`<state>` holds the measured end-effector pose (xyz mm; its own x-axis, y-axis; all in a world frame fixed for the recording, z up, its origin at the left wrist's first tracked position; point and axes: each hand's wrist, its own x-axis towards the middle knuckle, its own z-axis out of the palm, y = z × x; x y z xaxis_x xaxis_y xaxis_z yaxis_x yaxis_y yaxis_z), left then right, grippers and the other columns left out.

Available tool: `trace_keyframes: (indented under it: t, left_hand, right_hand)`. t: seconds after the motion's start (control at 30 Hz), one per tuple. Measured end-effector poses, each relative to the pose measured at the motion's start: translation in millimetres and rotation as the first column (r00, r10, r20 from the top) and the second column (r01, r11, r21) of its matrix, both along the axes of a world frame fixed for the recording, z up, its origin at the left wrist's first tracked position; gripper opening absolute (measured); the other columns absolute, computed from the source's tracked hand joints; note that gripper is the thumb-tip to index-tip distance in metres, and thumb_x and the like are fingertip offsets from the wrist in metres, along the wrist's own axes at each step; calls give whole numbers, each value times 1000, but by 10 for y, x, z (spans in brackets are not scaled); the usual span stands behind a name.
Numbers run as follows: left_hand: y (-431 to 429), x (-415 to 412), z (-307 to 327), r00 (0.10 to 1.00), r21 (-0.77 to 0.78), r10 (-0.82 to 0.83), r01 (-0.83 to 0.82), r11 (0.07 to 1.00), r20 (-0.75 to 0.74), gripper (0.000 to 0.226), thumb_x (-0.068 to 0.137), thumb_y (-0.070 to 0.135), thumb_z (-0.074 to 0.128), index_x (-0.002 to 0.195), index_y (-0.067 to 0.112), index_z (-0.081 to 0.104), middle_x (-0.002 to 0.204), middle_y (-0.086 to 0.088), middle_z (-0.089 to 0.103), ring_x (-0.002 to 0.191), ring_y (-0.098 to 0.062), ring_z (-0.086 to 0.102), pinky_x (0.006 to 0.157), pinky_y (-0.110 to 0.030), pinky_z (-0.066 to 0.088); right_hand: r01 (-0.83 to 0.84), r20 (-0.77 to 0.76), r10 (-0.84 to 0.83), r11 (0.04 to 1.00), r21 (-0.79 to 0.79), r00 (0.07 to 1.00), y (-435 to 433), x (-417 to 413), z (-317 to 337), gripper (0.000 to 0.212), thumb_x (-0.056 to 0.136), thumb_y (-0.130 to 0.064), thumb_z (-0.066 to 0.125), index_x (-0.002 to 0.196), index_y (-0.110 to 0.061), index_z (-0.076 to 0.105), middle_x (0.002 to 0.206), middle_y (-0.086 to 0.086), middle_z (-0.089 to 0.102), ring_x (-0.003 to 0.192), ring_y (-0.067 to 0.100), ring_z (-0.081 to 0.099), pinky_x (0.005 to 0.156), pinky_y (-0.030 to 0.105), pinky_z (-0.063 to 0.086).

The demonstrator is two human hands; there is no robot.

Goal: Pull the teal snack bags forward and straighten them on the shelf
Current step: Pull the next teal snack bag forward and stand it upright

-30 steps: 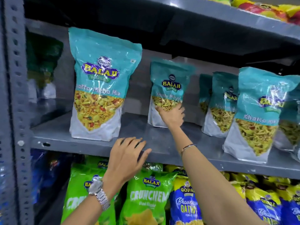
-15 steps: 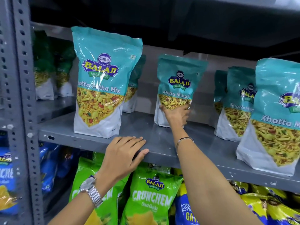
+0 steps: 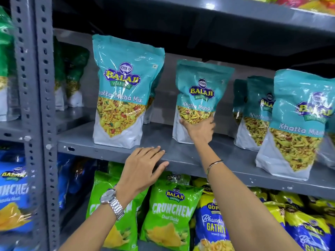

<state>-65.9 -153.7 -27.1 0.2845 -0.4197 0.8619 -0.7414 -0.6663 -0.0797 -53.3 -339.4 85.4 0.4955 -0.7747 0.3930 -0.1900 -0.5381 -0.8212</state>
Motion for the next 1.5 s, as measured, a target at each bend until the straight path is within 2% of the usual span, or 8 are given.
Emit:
trace_keyframes:
  t: [0.17,0.3,0.47,0.77,1.0,1.17,1.5]
  left_hand:
    - [34,-35,26,998,39,14,-11,999,-68,48,91,46,43,105,12,73,108,-6,71,97,-21,66,88,-33,41]
    - [55,-60,52,996,49,-3,8,999,-91,48,89,45,43,103,11,73,105,-7,72,95,-22,67,86,-31,38]
    - [74,-76,64,991,50,-41,48,998,-130,48,88,45,43,102,10,73,102,-8,72,92,-23,68,80,-35,50]
    - [76,-82,78,992,52,-51,57,997,-117,50,87,45,40,99,9,74,99,-9,73,88,-24,69,79,-36,51]
    - [65,-75,70,995,39,-47,51,998,-92,49,88,45,40,99,11,73,99,-8,73,89,-23,68,79,-35,51]
    - [63,-52,47,997,25,-45,47,999,-62,49,89,45,40,101,11,73,101,-8,72,90,-23,68,81,-36,50]
    - [23,-9,-20,996,-10,-66,65,998,-55,47,90,45,43,104,10,72,105,-8,72,94,-24,66,84,-38,49]
  right_hand:
    - [37,-14,-37,999,-13,999,226,-346,-40,114,55,-63,81,138,-7,27,135,16,42,125,37,47,93,46,46]
    - [78,-25,-78,997,-30,997,397,-626,-45,118,55,-65,80,141,-7,26,136,15,43,126,37,47,93,46,46]
    - [133,-34,-135,989,-63,990,603,-963,-42,117,56,-67,78,141,-6,27,136,15,44,125,36,49,93,44,46]
    - [245,-40,-251,963,-112,967,844,-1264,-78,118,55,-74,73,139,-5,28,134,15,44,121,37,50,90,44,46]
    - [207,-92,-220,969,-136,971,841,-1309,-49,123,57,-76,70,144,-4,22,138,17,39,124,38,48,93,45,44]
    - [103,-160,-119,989,-105,980,757,-1388,25,119,63,-64,76,147,-5,14,145,17,32,131,39,42,100,45,40]
    - [96,-158,-120,984,-148,980,684,-1379,-6,115,63,-64,76,144,-6,19,144,16,34,130,38,44,98,45,42]
